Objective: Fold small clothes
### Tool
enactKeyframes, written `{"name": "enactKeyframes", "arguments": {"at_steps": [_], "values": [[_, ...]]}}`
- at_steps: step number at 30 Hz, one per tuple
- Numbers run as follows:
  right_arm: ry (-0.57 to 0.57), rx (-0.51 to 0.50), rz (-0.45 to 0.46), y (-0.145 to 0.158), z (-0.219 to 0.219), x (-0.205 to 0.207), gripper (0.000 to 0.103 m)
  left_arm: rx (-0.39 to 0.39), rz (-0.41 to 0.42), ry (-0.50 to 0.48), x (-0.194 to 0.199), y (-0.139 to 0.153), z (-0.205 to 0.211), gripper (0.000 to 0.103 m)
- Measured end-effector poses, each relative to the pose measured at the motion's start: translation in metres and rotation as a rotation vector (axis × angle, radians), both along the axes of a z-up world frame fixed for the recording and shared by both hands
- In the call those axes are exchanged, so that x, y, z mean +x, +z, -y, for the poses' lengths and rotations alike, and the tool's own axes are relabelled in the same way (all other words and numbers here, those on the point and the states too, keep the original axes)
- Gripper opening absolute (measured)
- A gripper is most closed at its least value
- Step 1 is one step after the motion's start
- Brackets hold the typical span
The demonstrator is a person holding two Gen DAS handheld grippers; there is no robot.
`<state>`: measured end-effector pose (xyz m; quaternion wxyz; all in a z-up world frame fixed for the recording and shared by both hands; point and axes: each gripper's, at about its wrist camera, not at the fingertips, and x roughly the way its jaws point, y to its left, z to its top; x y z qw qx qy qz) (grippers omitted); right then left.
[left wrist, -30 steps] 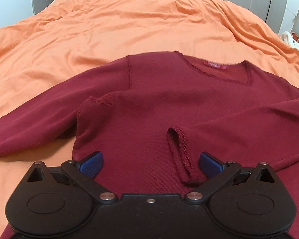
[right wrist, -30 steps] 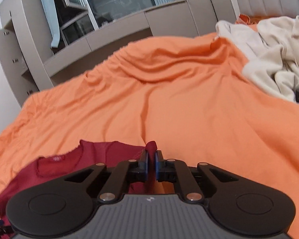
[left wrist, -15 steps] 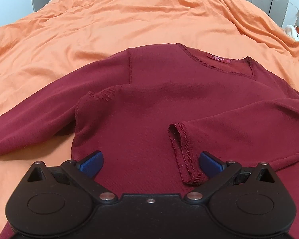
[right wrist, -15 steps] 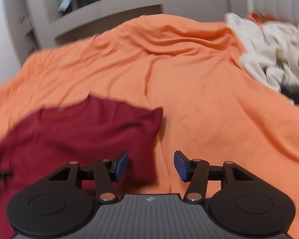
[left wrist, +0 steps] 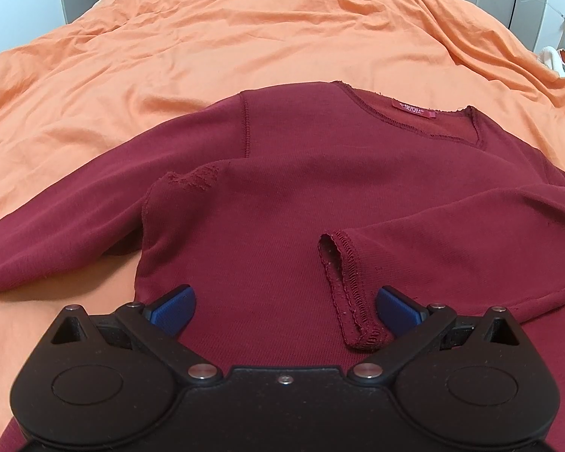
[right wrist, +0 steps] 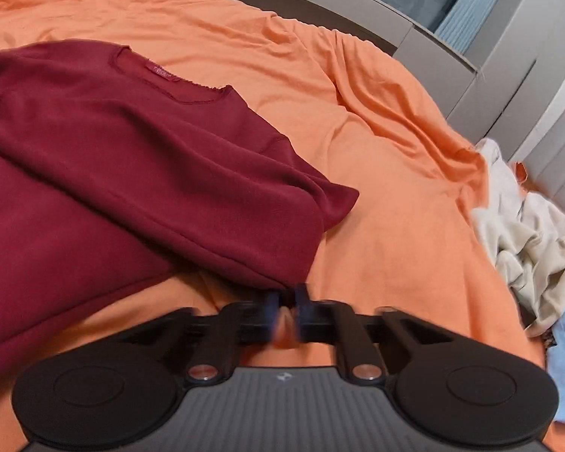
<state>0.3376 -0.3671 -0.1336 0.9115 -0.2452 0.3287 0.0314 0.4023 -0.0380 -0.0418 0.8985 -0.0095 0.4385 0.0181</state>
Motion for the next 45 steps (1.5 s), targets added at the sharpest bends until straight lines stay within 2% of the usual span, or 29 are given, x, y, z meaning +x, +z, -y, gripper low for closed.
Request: {"name": "enactKeyframes", "arguments": {"at_steps": [5, 9, 11, 12, 14, 15, 16, 19, 20, 21, 23, 25, 28, 32, 37, 40, 45], "values": [[-0.016, 0.095, -0.042, 0.021, 0.008, -0.017, 0.005, -0.002, -0.002, 0.001, 0.000, 0.000, 0.000, 0.103], [-0.033, 0.168, -0.150, 0.011, 0.021, -0.017, 0.003, -0.005, -0.002, 0.001, 0.000, 0.000, 0.000, 0.103], [-0.029, 0.193, -0.163, 0.011, 0.026, -0.017, 0.003, -0.005, -0.003, 0.001, 0.000, 0.000, -0.001, 0.103], [-0.027, 0.216, -0.165, 0.013, 0.031, -0.018, 0.007, -0.005, -0.003, 0.001, 0.000, 0.000, 0.000, 0.103], [-0.020, 0.259, -0.160, 0.022, 0.041, -0.020, 0.024, -0.005, -0.002, 0.001, 0.000, 0.000, -0.001, 0.103], [-0.027, 0.267, -0.143, 0.027, 0.045, -0.021, 0.039, -0.006, -0.002, 0.001, 0.000, 0.000, 0.000, 0.103], [-0.038, 0.271, -0.121, 0.031, 0.050, -0.022, 0.047, -0.007, -0.003, 0.001, 0.000, 0.000, 0.000, 0.103], [-0.085, 0.312, -0.065, 0.040, 0.063, -0.019, 0.053, -0.003, -0.004, 0.000, 0.000, -0.001, 0.000, 0.103], [-0.107, 0.342, -0.040, 0.041, 0.066, -0.017, 0.067, -0.003, -0.005, 0.000, 0.000, -0.001, 0.000, 0.103], [-0.131, 0.375, -0.013, 0.041, 0.070, -0.014, 0.077, -0.003, -0.004, 0.000, 0.000, -0.001, -0.001, 0.103], [-0.180, 0.448, 0.040, 0.039, 0.075, -0.007, 0.079, -0.004, -0.003, 0.001, 0.000, -0.001, -0.001, 0.103], [-0.216, 0.530, 0.083, 0.037, 0.080, 0.005, 0.086, -0.004, -0.003, 0.000, 0.000, -0.001, -0.001, 0.103], [-0.264, 0.605, 0.133, 0.032, 0.084, 0.022, 0.087, -0.004, 0.003, 0.000, -0.001, -0.001, -0.001, 0.103], [-0.308, 0.541, 0.102, 0.019, 0.076, 0.038, 0.090, -0.008, 0.005, 0.000, -0.002, -0.002, -0.002, 0.103], [-0.364, 0.462, 0.039, 0.003, 0.074, 0.048, 0.102, -0.014, 0.010, -0.003, -0.003, -0.002, -0.003, 0.103], [-0.390, 0.440, 0.010, -0.005, 0.068, 0.049, 0.103, -0.027, 0.017, -0.007, -0.006, -0.002, -0.006, 0.103], [-0.389, 0.437, 0.022, -0.003, 0.065, 0.045, 0.103, -0.066, 0.021, -0.006, -0.010, 0.003, -0.013, 0.103]]}}
